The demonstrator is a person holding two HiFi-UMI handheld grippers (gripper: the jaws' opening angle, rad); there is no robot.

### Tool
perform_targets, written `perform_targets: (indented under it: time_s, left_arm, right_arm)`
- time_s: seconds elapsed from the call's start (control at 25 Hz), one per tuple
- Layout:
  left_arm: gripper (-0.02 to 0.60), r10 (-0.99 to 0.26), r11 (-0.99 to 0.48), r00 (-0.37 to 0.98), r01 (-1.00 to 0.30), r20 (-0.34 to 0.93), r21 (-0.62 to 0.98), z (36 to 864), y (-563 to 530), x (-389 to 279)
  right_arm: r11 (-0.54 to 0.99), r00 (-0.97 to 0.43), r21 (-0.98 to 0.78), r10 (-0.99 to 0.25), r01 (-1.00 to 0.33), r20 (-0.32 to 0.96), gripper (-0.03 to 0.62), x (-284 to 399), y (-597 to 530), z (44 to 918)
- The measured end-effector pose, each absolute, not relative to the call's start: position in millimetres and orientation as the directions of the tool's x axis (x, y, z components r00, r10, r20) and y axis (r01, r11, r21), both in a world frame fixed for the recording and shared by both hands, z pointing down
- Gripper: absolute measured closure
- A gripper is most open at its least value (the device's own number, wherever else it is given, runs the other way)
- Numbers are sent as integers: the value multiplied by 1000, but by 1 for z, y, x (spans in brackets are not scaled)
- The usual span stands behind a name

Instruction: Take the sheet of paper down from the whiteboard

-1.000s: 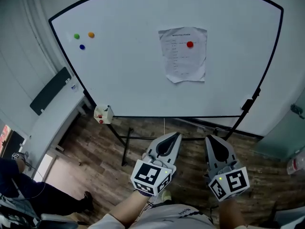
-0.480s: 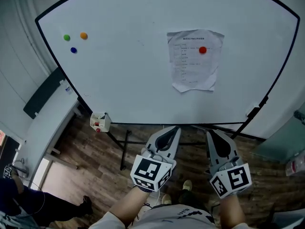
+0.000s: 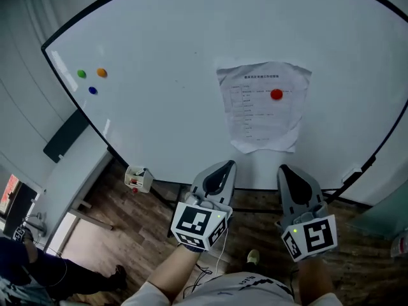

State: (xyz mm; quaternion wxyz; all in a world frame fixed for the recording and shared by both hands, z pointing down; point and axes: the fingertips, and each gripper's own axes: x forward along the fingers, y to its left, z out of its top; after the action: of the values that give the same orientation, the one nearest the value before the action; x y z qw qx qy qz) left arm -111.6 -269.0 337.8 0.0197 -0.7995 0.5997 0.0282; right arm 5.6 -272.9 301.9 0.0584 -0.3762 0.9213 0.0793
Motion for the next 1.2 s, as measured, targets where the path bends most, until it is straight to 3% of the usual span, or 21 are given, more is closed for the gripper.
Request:
perform_targets:
  time_s: [0.44,0.64,0.84,1.2]
  left_arm:
    - [568,-988,-128,129,-992,-88,-21,314,-342,-150]
    - [565,-983,-130,135,-991,-123,-43,296,-357,-160]
    - [498,-979,-154,159,-987,-130,-52,290,-368,-165]
    - [489,-960,-217,226,-974,-167,-72,271,-386,-155]
  right_arm:
    - [758,-766,124,-617,-640,-180,580,-14,-352,288]
    - [742,-754,145,-628,-655,-193,580,-24,-363,279]
    - [708,-726,163,-659,-687,-197,580,-29,-371,275]
    - [636,-676,228,-701,-737,-229,579,-29,-382,249]
